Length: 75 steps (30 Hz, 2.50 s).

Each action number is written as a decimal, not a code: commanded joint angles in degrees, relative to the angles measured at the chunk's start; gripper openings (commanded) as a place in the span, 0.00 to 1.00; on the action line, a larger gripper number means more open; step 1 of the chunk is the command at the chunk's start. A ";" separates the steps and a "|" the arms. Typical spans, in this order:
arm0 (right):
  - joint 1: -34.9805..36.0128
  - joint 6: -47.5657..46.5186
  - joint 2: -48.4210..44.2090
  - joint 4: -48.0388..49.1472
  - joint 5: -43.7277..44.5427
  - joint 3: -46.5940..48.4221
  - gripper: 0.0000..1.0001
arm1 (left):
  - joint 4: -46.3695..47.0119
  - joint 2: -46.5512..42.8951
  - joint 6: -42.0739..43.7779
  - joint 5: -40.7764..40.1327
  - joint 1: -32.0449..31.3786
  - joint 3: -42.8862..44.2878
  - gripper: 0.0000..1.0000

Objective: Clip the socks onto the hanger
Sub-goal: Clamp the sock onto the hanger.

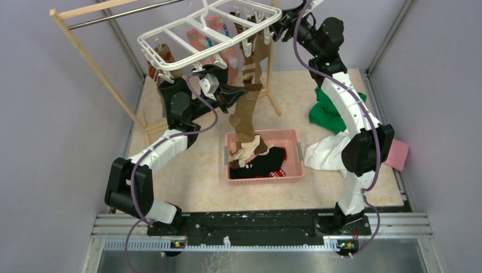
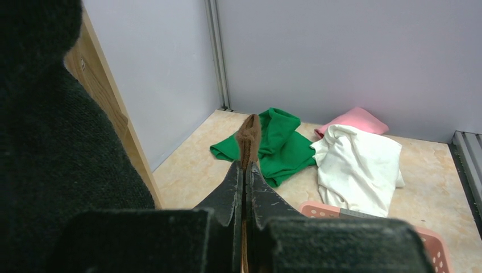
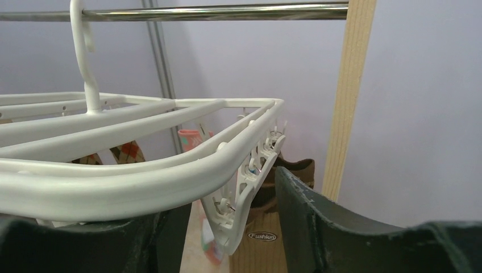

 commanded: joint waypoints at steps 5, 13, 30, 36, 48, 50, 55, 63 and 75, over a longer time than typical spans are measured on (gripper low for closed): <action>0.62 0.75 -0.07 4.27 -0.10 0.98 0.38 | 4.65 0.33 -0.63 1.61 0.28 1.62 0.00; 0.62 2.88 -1.12 3.38 -1.44 0.92 0.18 | 5.82 0.34 -3.67 0.87 0.12 2.33 0.00; 2.48 0.42 -5.19 -7.25 2.31 -0.74 0.13 | -4.79 -3.49 -2.75 -23.98 -11.34 4.64 0.00; 3.08 1.29 -6.87 -7.21 2.37 -2.24 0.13 | -3.93 -6.59 -1.61 -36.20 -16.82 1.39 0.00; 4.37 1.87 -9.30 -7.14 4.02 -5.46 0.13 | -4.44 0.32 5.46 -53.99 -23.02 6.75 0.00; 4.42 1.77 -9.74 -7.21 4.36 -5.89 0.13 | -4.53 1.47 7.33 -56.36 -22.95 8.64 0.00; 4.52 1.64 -10.27 -7.22 4.73 -6.74 0.13 | -4.47 4.07 12.81 -60.13 -23.44 11.49 0.00; 4.79 1.77 -10.01 -7.62 4.97 -6.39 0.13 | 2.72 6.73 26.65 -66.40 -26.83 12.63 0.00; 4.98 2.00 -10.19 -8.46 5.61 -6.30 0.13 | 14.29 13.49 36.03 -73.86 -28.55 16.37 0.00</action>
